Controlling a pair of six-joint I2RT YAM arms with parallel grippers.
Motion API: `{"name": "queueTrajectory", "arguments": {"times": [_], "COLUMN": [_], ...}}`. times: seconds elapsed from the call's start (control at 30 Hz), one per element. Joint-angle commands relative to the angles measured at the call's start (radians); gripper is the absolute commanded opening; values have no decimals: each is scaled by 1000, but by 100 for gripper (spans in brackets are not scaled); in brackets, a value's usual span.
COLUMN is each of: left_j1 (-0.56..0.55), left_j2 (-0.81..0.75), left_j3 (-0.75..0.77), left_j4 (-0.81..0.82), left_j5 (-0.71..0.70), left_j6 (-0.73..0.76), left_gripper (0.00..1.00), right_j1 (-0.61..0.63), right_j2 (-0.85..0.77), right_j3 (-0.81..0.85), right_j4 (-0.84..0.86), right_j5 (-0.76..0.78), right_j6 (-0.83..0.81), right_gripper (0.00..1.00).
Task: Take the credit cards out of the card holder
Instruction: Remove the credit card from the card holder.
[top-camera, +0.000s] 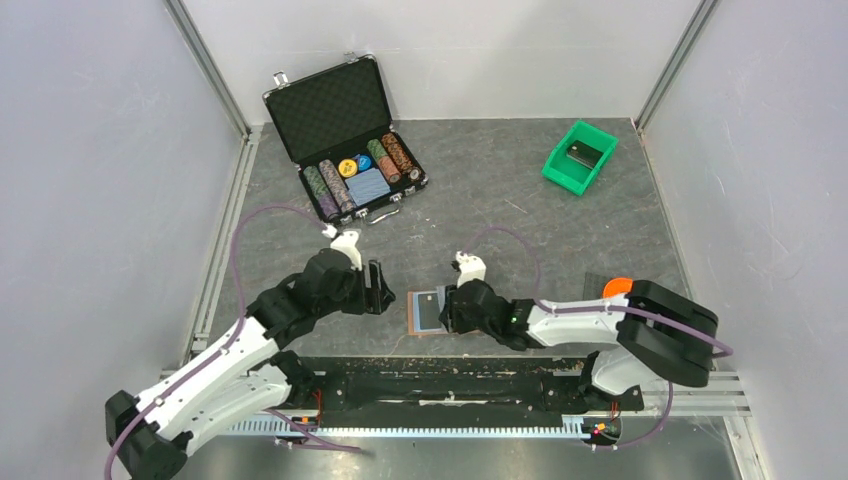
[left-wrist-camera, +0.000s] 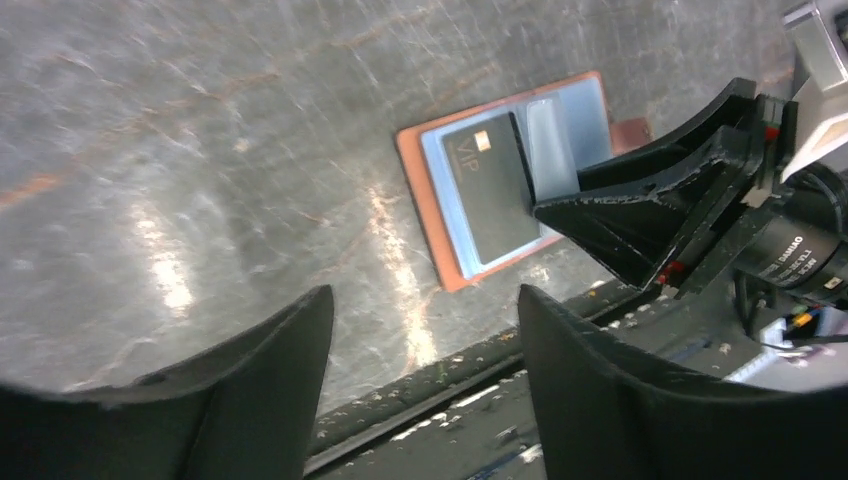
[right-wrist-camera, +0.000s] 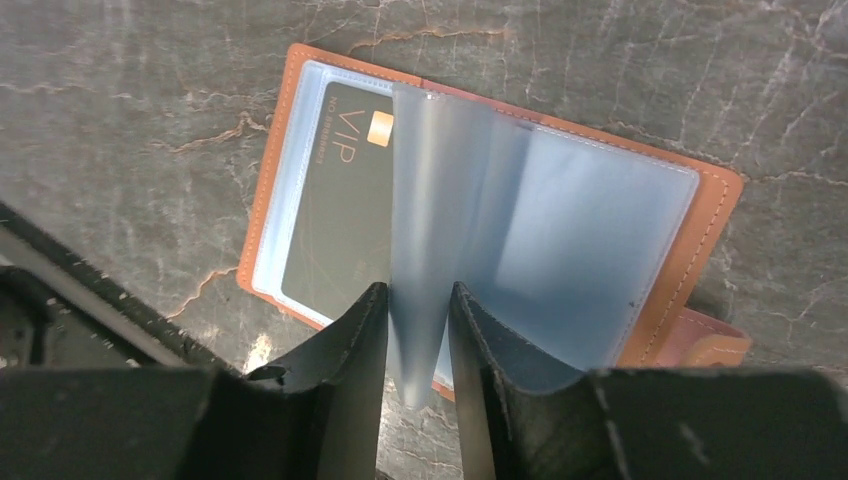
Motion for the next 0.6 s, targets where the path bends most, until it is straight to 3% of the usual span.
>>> {"name": "queueTrajectory", "arguments": {"times": [0.0,0.13,0.23,0.57], "left_j1": [3,3,3,1], "left_j2": [74,195,308,579], "left_j3": [-60,-92,-63,7], "left_j4": [217,383,458,571], "left_j5": [182,274,322,375], "left_j6": [-114,-159,-158,-134], "left_gripper": [66,42,31,24], "right_j1": [-47,-83,-103,-128], "right_j2": [-90,-120,-137,-199], "right_j3": [-155,-225,-250,-291], "right_j4": [305,401,437,422], "right_j5": [-141,-204,-254,-265], "right_j6": [52,63,65,57], "right_gripper": [29,26,28,29]}}
